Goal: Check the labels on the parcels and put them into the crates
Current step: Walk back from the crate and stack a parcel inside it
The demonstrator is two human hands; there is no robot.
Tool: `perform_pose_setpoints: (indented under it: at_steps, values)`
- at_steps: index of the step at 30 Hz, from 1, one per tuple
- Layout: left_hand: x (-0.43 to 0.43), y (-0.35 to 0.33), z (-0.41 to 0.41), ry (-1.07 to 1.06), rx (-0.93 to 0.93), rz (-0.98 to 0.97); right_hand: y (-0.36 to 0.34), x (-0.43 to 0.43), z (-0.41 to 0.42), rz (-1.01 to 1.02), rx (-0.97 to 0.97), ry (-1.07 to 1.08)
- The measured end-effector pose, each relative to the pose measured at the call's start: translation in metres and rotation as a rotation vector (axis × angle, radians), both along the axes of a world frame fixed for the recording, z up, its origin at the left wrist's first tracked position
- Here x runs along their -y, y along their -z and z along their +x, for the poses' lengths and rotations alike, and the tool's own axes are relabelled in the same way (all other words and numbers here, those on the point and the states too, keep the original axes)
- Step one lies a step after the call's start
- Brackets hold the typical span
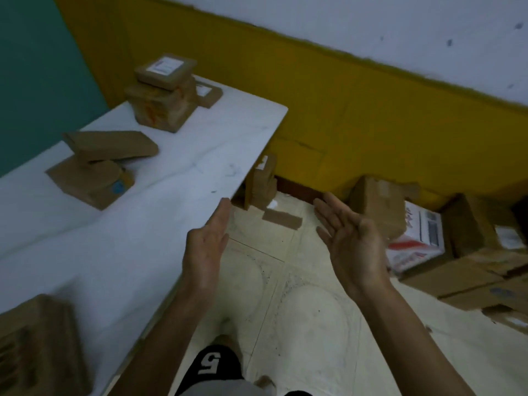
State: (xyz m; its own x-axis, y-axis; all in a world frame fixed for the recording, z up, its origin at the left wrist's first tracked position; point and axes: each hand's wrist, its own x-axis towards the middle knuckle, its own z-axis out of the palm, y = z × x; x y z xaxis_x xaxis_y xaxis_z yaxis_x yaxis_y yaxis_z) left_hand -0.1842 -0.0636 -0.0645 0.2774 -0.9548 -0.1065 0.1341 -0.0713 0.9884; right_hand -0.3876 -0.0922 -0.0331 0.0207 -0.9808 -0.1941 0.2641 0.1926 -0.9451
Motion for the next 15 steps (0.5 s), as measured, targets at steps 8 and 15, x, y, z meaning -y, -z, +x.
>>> perform_pose_setpoints:
  at_steps: [8,15]
  values:
    - [0.138,0.027,0.046,-0.137,-0.372,0.039,0.004,0.155,0.069,-0.023,-0.079,-0.278]
    - [0.255,0.025,0.069,-0.172,-0.317,0.069,0.007,0.285,0.11,0.048,-0.145,-0.334]
